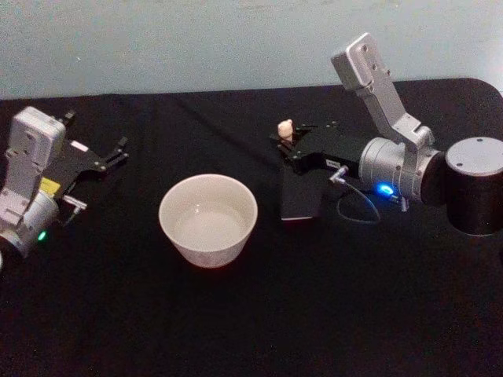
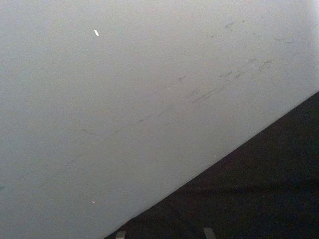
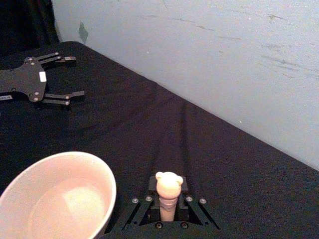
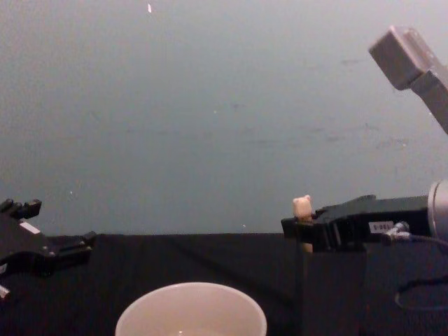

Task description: Pick up the stirring spoon with one hand, stir inside the cup, then place it back in its original position.

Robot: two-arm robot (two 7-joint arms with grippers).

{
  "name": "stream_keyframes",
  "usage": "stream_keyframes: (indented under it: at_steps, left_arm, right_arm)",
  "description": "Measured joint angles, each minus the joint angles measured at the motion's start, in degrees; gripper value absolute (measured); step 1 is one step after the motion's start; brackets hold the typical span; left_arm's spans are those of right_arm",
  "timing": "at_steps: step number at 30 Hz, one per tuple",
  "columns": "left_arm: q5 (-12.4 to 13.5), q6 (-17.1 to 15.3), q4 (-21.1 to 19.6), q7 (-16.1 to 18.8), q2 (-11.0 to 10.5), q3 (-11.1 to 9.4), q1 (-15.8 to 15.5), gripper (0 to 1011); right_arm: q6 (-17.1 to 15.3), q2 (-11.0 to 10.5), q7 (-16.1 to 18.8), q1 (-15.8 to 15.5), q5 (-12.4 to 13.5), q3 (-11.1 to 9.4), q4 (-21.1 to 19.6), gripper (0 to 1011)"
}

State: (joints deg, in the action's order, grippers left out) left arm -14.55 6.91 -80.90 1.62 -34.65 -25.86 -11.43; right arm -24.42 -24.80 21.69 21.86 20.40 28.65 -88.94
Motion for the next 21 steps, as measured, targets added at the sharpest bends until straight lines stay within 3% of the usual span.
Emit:
stream_keyframes:
  at_steps: [11,21]
  left_arm:
    - [0.0,0.0,0.0,0.0,0.0,0.0,0.0,1001]
    - [0.0,0.0,0.0,0.0,0.0,0.0,0.0,1001]
  right_arm:
    - [0.3,0.1,-0.1,-0.3,-0.1,-0.5,-0.3,197]
    - [2.5,0.1,-1.3,-1.6,-0.1,-3.9,-3.7,197]
